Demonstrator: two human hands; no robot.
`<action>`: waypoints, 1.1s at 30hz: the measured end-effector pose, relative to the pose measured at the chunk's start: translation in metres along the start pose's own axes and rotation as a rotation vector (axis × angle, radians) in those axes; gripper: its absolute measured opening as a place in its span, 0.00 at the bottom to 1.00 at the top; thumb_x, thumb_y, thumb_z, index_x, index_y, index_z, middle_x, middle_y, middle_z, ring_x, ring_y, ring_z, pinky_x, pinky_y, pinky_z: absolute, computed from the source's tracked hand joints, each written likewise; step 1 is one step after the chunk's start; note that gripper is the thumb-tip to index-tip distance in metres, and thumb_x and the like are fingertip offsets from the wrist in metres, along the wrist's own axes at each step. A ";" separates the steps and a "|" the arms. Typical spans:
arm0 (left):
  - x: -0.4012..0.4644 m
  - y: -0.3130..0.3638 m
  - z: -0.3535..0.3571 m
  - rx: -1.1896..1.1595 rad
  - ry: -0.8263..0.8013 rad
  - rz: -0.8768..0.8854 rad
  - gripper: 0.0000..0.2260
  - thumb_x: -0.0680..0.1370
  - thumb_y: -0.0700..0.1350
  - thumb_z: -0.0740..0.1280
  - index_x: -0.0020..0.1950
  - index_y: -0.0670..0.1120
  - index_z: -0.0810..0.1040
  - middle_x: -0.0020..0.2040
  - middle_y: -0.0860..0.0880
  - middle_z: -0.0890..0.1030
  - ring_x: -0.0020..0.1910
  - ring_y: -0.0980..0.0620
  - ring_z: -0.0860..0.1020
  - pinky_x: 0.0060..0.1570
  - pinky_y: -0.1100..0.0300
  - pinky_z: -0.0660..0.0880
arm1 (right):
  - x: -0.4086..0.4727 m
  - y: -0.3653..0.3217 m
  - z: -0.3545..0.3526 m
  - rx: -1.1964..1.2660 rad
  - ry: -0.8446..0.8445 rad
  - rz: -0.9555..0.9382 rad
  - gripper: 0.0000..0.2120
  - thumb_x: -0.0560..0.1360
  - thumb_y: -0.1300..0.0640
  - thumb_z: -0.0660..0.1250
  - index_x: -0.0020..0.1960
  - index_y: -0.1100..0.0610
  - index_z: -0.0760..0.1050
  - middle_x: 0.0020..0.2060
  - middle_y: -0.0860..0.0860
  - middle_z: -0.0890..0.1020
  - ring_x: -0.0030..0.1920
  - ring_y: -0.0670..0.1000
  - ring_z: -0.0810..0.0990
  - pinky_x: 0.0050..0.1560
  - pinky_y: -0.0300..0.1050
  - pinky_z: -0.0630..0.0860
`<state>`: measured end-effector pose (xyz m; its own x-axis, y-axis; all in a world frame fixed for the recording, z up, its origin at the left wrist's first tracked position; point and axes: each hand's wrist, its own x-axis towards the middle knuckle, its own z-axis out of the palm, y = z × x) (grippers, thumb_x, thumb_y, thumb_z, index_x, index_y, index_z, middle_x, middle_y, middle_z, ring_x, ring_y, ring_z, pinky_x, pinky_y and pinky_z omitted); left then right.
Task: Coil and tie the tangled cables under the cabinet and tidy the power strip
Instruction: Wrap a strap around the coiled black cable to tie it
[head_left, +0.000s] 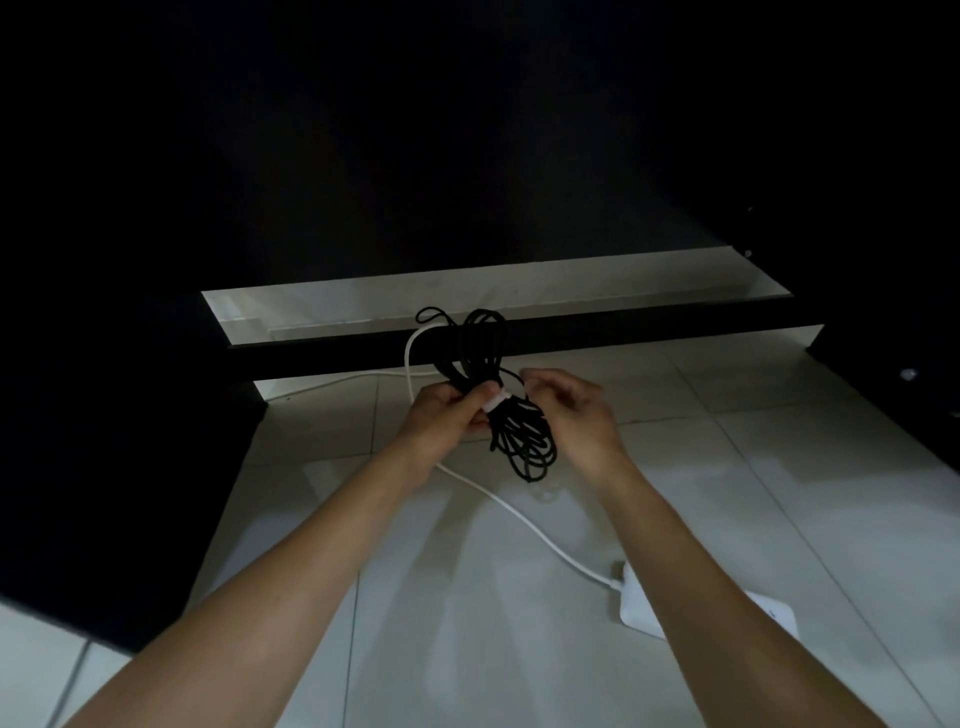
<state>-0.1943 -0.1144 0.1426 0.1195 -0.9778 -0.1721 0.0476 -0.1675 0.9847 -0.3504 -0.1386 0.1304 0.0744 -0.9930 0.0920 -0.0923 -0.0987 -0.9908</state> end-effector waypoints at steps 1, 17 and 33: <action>0.002 0.000 0.001 -0.001 0.000 -0.002 0.06 0.78 0.46 0.69 0.47 0.44 0.82 0.44 0.46 0.85 0.44 0.52 0.84 0.46 0.64 0.80 | 0.003 0.000 -0.003 -0.030 -0.039 0.006 0.07 0.79 0.59 0.67 0.51 0.51 0.83 0.45 0.45 0.86 0.47 0.43 0.83 0.49 0.31 0.77; 0.010 -0.015 -0.001 -0.012 0.083 0.046 0.07 0.75 0.42 0.72 0.50 0.40 0.83 0.39 0.47 0.86 0.36 0.53 0.84 0.38 0.63 0.80 | 0.031 0.001 -0.014 -0.301 -0.522 0.169 0.10 0.78 0.45 0.67 0.47 0.50 0.83 0.46 0.45 0.86 0.48 0.40 0.83 0.52 0.36 0.73; 0.075 -0.012 -0.034 -0.117 0.103 -0.049 0.14 0.75 0.40 0.71 0.60 0.41 0.79 0.52 0.40 0.83 0.46 0.49 0.83 0.50 0.59 0.79 | 0.090 0.039 0.021 0.186 -0.441 0.469 0.17 0.78 0.52 0.69 0.62 0.61 0.80 0.55 0.56 0.84 0.54 0.54 0.82 0.64 0.52 0.75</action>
<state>-0.1525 -0.1814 0.1172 0.2150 -0.9498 -0.2274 0.1703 -0.1928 0.9663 -0.3261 -0.2301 0.0976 0.4709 -0.8044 -0.3623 -0.0440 0.3887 -0.9203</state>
